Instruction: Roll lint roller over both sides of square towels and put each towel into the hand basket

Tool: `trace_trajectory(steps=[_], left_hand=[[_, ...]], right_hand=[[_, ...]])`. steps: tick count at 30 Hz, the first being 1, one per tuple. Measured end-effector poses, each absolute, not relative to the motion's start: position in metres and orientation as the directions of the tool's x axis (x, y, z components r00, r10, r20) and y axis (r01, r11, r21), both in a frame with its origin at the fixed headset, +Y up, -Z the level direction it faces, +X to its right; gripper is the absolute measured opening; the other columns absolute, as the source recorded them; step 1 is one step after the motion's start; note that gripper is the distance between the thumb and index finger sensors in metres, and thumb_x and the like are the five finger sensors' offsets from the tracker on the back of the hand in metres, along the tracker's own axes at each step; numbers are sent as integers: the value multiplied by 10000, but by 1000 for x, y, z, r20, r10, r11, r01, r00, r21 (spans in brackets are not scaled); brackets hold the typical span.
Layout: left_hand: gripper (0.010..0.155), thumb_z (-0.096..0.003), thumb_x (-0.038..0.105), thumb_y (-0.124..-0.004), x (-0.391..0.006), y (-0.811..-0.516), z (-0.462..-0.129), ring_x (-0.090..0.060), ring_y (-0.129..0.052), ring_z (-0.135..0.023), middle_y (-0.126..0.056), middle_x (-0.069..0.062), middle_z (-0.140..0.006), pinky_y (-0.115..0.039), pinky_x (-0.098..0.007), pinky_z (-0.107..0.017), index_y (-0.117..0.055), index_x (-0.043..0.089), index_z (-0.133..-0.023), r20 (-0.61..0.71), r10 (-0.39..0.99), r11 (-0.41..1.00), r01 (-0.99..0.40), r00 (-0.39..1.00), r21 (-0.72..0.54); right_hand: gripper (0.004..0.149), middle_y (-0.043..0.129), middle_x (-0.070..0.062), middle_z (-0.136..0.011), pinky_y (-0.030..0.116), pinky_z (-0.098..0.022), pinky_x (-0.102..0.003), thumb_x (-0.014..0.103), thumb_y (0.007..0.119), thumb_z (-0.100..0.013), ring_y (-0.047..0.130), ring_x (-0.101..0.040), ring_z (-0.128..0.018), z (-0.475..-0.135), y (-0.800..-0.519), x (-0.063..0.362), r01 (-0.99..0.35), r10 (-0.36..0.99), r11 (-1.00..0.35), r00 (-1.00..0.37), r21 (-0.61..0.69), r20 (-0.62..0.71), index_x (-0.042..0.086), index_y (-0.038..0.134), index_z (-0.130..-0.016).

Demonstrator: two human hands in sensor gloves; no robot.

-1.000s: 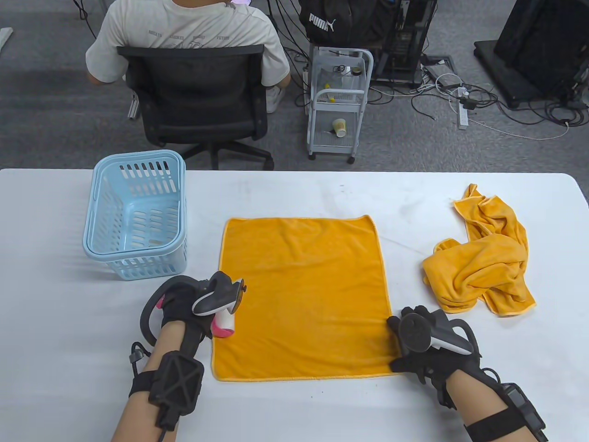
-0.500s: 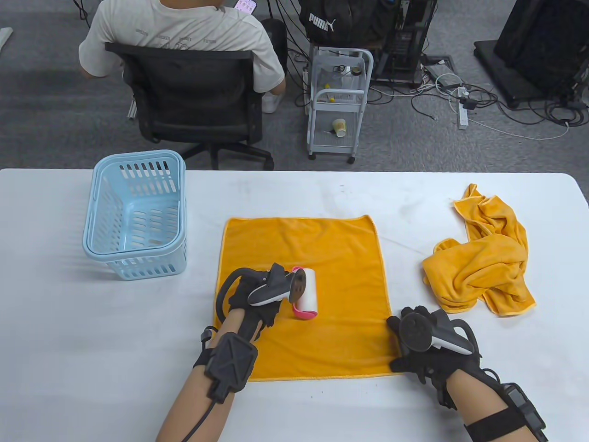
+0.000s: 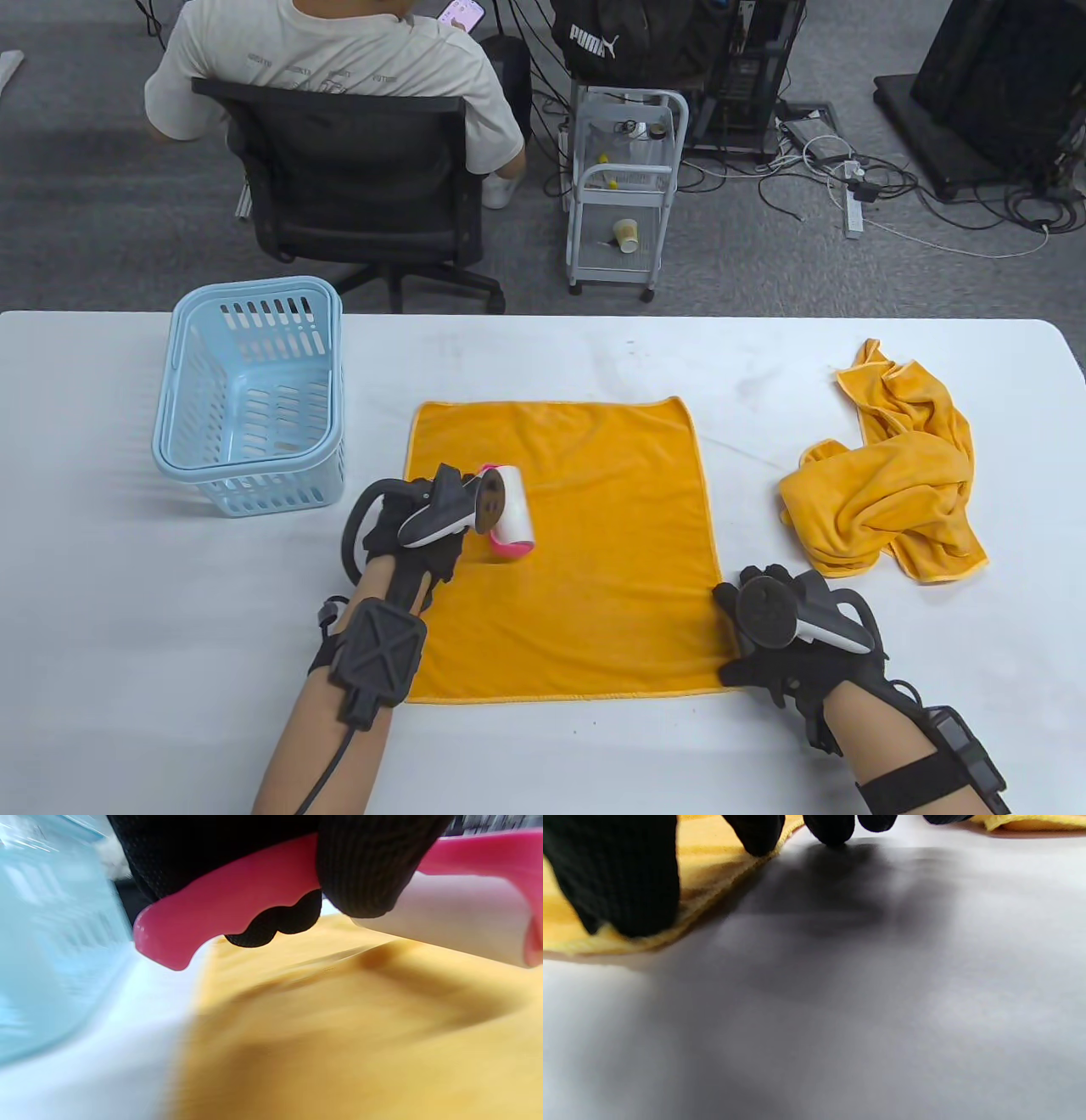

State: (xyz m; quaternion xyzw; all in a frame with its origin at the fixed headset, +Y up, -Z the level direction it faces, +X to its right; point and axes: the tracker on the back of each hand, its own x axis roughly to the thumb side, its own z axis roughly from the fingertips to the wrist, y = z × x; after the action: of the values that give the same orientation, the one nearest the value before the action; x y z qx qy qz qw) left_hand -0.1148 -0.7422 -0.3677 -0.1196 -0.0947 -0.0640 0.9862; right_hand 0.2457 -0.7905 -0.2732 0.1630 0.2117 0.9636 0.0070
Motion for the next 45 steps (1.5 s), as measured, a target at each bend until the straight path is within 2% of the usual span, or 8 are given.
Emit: trace_trajectory(steps=[6, 10, 19, 21, 25, 31, 37, 45], left_hand=[[599, -489, 420, -770, -83, -762, -380, -255, -930, -888, -778, 63, -1020, -758, -525, -701, -531, 357, -1035, 222, -182, 956, 225, 958, -187], [590, -480, 384, -794, -99, -760, -383, -294, -953, -872, -818, 45, -998, -761, -550, -692, -571, 354, -1025, 168, -257, 933, 290, 952, -213], [592, -468, 369, -833, -154, -736, -357, -311, -947, -910, -825, 40, -1020, -764, -560, -695, -617, 370, -1019, 63, -674, 700, 663, 736, -265], [585, -468, 384, -837, -165, -731, -350, -300, -944, -911, -823, 52, -1019, -766, -552, -696, -622, 384, -1012, 50, -659, 714, 646, 750, -271], [579, -462, 413, -843, -159, -722, -340, -268, -942, -891, -829, 78, -996, -762, -548, -688, -629, 393, -999, 106, -389, 886, 403, 915, -230], [588, -463, 429, -838, -88, -723, -329, -264, -953, -866, -832, 80, -987, -774, -535, -674, -618, 382, -1006, 298, -61, 957, 141, 953, -255], [579, -454, 432, -844, -61, -748, -323, -247, -979, -846, -856, 86, -966, -793, -526, -663, -637, 385, -993, 369, -157, 937, 256, 916, -236], [579, -433, 412, -870, -125, -736, -316, -256, -979, -856, -877, 96, -956, -784, -534, -673, -664, 404, -974, 262, -378, 866, 439, 888, -240]], right_hand=[[954, 334, -231, -1158, 438, -678, -732, 609, 873, -408, 307, -536, -1040, -273, -791, 246, 51, 88, -909, -947, 414, 310, 214, 403, -1138], [954, 326, -230, -1159, 434, -678, -733, 606, 873, -409, 303, -537, -1039, -273, -791, 247, 44, 97, -907, -947, 419, 308, 213, 400, -1138], [953, 327, -232, -1158, 434, -677, -733, 606, 871, -410, 300, -537, -1039, -273, -791, 247, 50, 91, -906, -947, 419, 309, 215, 397, -1138], [951, 327, -231, -1158, 434, -677, -733, 607, 870, -411, 301, -536, -1039, -273, -791, 247, 51, 90, -906, -947, 419, 309, 217, 396, -1138], [952, 325, -234, -1158, 433, -678, -732, 604, 870, -411, 300, -538, -1038, -274, -791, 247, 51, 90, -906, -946, 420, 310, 213, 396, -1138], [952, 322, -234, -1157, 433, -677, -733, 604, 870, -412, 298, -537, -1038, -274, -791, 247, 47, 95, -905, -946, 422, 309, 213, 393, -1138], [952, 320, -234, -1157, 433, -677, -733, 605, 869, -412, 298, -539, -1037, -273, -791, 247, 46, 95, -905, -947, 423, 308, 216, 392, -1138], [946, 325, -236, -1158, 431, -676, -735, 603, 868, -413, 298, -539, -1037, -273, -791, 247, 54, 89, -905, -946, 421, 312, 221, 395, -1138]])
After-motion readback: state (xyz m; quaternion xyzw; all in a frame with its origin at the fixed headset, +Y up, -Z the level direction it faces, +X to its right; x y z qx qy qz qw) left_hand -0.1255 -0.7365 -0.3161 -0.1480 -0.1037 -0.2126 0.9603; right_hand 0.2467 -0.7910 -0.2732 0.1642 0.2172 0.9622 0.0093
